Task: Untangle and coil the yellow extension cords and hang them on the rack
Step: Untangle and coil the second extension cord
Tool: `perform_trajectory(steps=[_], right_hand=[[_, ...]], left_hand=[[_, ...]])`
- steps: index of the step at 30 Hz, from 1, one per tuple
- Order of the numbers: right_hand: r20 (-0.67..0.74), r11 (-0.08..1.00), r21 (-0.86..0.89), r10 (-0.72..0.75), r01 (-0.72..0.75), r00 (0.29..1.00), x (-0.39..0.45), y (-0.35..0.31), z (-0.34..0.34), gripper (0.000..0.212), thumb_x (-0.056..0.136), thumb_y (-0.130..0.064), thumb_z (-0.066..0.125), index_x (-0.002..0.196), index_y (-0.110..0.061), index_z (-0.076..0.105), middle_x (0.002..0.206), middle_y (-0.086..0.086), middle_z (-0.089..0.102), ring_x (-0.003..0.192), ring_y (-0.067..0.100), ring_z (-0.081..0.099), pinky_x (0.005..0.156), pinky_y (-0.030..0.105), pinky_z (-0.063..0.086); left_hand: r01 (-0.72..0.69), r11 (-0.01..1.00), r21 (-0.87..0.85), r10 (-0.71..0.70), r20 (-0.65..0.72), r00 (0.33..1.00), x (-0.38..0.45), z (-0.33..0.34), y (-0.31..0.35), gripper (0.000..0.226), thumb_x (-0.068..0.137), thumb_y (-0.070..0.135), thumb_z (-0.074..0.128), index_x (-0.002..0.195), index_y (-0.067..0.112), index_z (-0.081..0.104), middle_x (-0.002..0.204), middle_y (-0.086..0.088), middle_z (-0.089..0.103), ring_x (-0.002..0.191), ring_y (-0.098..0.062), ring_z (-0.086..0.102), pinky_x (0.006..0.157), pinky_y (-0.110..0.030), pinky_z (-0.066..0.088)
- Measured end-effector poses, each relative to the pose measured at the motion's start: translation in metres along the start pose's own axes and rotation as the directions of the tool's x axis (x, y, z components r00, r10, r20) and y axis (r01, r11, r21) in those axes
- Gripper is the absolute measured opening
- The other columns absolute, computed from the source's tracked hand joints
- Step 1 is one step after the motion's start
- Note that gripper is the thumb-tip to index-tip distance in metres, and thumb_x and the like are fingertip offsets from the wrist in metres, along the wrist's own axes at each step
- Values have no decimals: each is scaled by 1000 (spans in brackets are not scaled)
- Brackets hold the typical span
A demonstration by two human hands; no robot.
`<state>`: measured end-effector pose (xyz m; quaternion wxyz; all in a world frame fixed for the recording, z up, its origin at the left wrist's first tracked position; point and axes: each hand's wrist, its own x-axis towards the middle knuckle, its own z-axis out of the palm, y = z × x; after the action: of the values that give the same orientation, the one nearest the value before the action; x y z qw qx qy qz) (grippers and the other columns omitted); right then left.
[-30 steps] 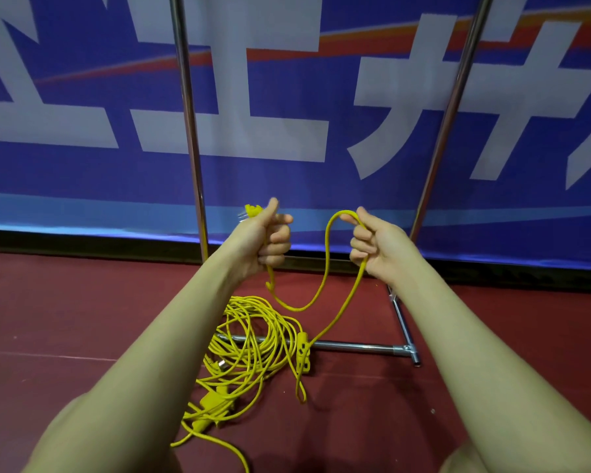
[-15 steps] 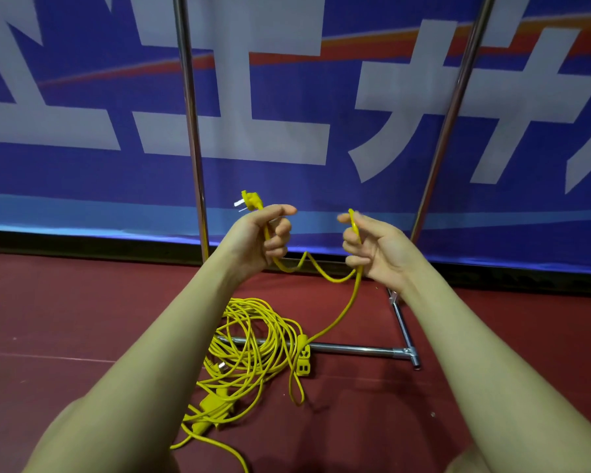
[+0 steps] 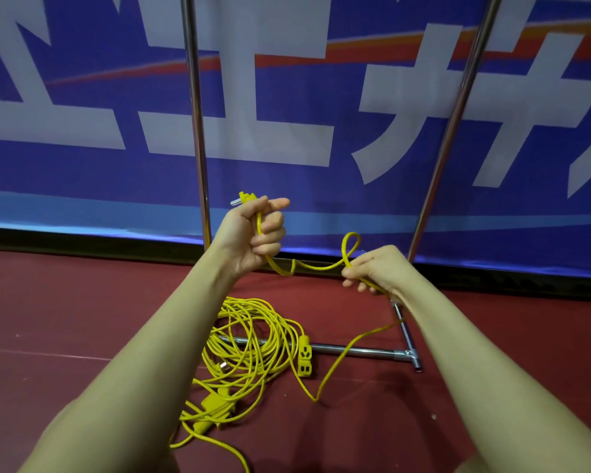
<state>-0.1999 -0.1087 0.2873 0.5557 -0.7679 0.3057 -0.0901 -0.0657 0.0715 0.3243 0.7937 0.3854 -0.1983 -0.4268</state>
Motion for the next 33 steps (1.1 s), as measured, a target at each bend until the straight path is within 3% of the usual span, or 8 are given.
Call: perform_trajectory(steps=[4,9,14,22,25,28,31,33], right_hand=[[-114,995,63,-64,72,991,1,3,-1,6,84,-3,66,85,2,70,52,5,59,33,4,35,34,14,23],[-76,981,101,-158,166,984,-1,-5,1,29,95,-31,55,86,-10,72,44,-8,28,39,6,20,37,15,17],[65,979,-45,-195,198,979,-4,-8,7,23,93,-16,56,75,-9,69,63,4,59,40,3,42,41,9,30],[252,951,-75,-274,301,928,-10,-12,18,22,95,-22,55,112,-13,66,73,-11,58,51,-11,49,52,3,34],[361,950,-13,-286,312,888,-11,-14,25,25,92,-23,59,116,-18,64,99,-9,66,85,-10,59,77,7,40],[367,930,11,-345,367,864,-10,-16,31,23,89,-19,63,112,-18,66,126,4,60,117,10,54,101,20,38],[406,913,211,-406,348,819,-11,-19,38,11,92,-11,55,95,-7,65,94,7,71,95,15,62,97,30,42],[441,902,353,-394,248,807,-14,-21,43,19,96,-14,45,80,-8,53,58,-2,58,57,14,56,74,34,47]], left_hand=[[71,974,213,-60,-61,996,0,-3,-1,36,100,23,26,85,8,54,40,4,32,26,-3,19,35,-9,11],[67,989,132,-60,-60,996,-1,-4,-5,37,100,29,29,86,8,55,45,2,34,31,-6,23,37,-14,14],[25,1000,3,-25,-29,999,-1,1,-8,32,99,22,28,86,7,53,52,0,42,39,-9,34,38,-16,27],[-114,983,-146,116,9,993,2,17,-15,28,101,19,27,84,11,49,56,3,43,43,-7,36,41,-17,33],[-193,968,-161,192,-23,981,7,20,-19,27,102,17,27,84,13,46,54,5,43,43,-7,37,43,-17,35],[-226,953,-200,225,-26,974,10,24,-21,26,102,16,27,83,13,45,54,6,43,42,-6,37,43,-17,36],[-205,944,-256,207,-22,978,12,28,-18,28,102,18,27,83,12,45,50,5,40,39,-6,35,41,-16,36],[-150,954,-259,145,-40,989,13,25,-13,31,103,21,27,81,11,46,45,6,32,34,-5,29,35,-14,28]])
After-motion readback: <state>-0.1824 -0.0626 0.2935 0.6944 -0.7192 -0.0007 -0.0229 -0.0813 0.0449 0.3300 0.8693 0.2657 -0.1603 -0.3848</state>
